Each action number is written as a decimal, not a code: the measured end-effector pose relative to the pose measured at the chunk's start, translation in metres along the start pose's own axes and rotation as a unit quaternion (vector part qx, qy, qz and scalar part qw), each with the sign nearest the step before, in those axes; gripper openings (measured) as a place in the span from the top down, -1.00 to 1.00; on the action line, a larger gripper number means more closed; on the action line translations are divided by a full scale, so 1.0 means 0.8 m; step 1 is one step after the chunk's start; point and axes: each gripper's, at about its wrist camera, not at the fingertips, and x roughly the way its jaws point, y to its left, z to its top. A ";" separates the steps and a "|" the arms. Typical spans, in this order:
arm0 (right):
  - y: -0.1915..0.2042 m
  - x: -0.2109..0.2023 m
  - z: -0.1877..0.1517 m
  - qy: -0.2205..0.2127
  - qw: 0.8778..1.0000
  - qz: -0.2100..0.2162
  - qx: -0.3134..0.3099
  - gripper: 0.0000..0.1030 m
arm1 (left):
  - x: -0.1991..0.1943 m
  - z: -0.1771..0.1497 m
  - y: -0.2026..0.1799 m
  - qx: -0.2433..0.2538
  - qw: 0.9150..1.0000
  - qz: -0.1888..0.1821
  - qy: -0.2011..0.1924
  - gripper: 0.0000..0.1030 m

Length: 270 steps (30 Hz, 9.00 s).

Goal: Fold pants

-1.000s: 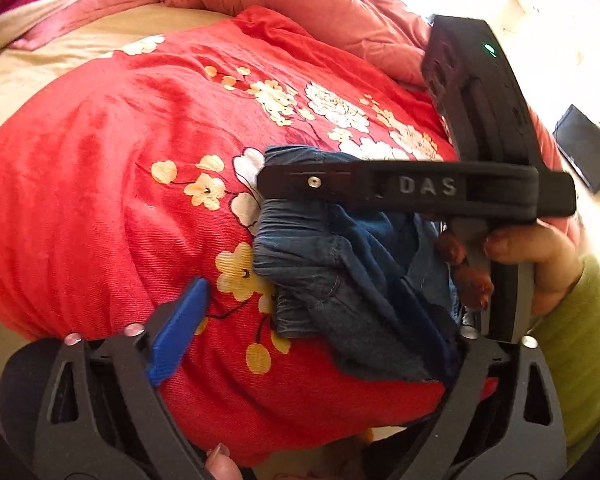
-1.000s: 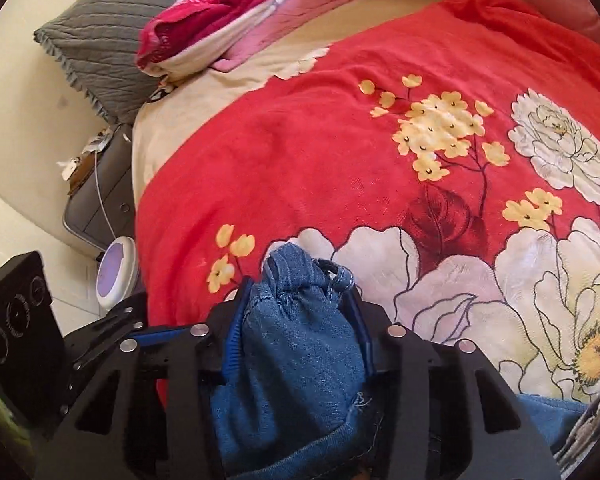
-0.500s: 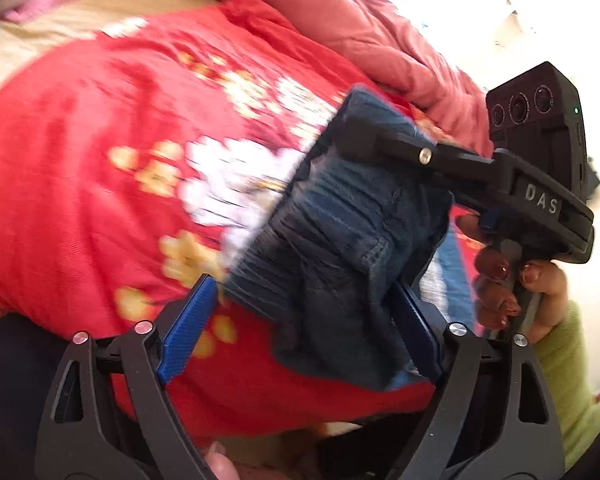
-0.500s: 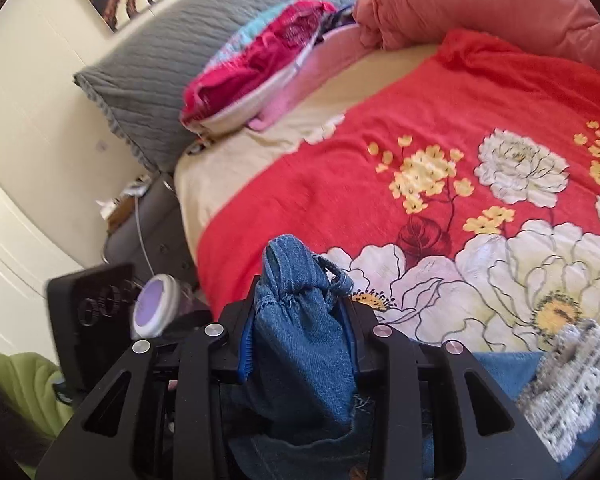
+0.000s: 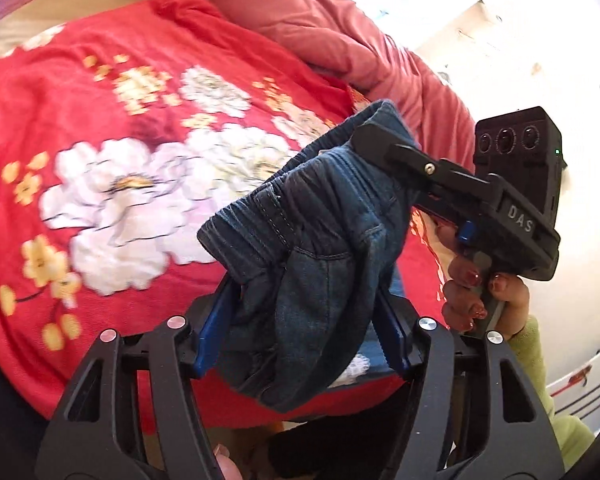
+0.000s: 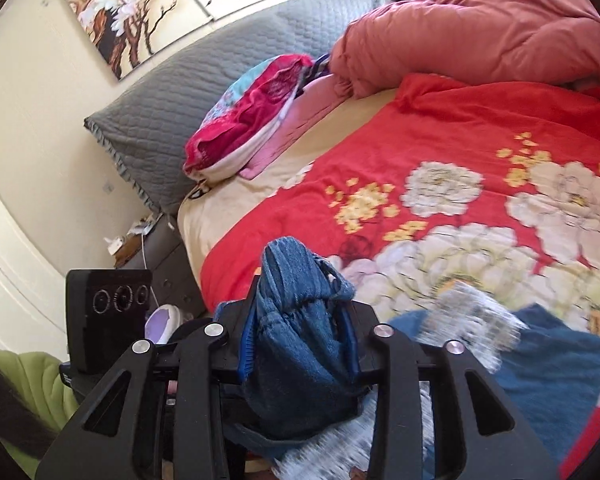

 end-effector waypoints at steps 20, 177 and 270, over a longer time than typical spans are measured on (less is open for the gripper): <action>-0.058 -0.132 -0.100 -0.067 0.980 -0.171 0.073 -0.38 | 0.045 -0.042 -0.095 0.144 0.988 -0.054 0.024 -0.15; -0.058 -0.148 -0.172 -0.062 0.925 -0.354 0.121 -0.89 | 0.091 -0.006 -0.038 0.151 0.976 0.152 0.044 -0.82; -0.170 -0.007 -0.005 -0.020 0.945 -0.323 0.050 0.50 | 0.211 0.144 -0.028 0.184 0.972 0.144 0.019 0.36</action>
